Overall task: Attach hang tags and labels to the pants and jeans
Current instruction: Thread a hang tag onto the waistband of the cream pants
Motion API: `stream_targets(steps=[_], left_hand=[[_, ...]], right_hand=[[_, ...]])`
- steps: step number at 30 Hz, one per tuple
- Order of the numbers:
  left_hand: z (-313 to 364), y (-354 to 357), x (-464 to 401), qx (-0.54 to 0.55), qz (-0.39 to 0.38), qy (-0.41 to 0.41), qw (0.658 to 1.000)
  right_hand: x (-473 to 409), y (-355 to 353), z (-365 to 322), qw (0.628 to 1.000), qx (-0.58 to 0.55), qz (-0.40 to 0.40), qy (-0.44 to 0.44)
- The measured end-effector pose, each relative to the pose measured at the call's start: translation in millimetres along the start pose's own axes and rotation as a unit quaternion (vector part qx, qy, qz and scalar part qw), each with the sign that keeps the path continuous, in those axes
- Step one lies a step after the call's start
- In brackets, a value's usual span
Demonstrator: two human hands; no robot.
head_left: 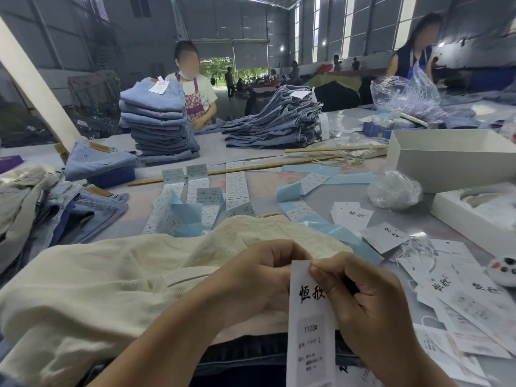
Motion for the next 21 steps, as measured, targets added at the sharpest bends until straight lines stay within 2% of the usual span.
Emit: stream_targets(steps=[4,7,10,14,17,21], left_hand=[[3,2,1,-0.024,-0.021,0.004,1.000],[6,5,1,-0.050,-0.014,0.003,0.999],[12,7,-2,-0.134,0.015,0.022,0.991],[15,15,-11,-0.276,0.067,0.079,0.956],[15,25,-18,-0.307,0.033,0.081,0.948],[17,31,-26,-0.281,-0.004,0.083,0.956]], right_hand=[[-2,-4,-1,0.999,0.016,-0.019,-0.022],[-3,-8,1,1.000,0.003,-0.025,-0.002],[-4,-15,4,0.997,-0.050,-0.035,0.055],[-8,-26,10,0.971,-0.130,-0.090,0.179],[-13,-36,9,0.948,-0.175,-0.125,0.236],[-18,-47,6,0.947,-0.130,-0.192,0.221]])
Point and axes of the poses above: each hand's wrist, its own x-axis away from the middle knuckle, its own y-axis out of the palm, z = x × y, the point moved 3 cm from there along -x, towards the middle knuckle, and after that the axes turned 10 degrees about y, right-handed, at the moved point
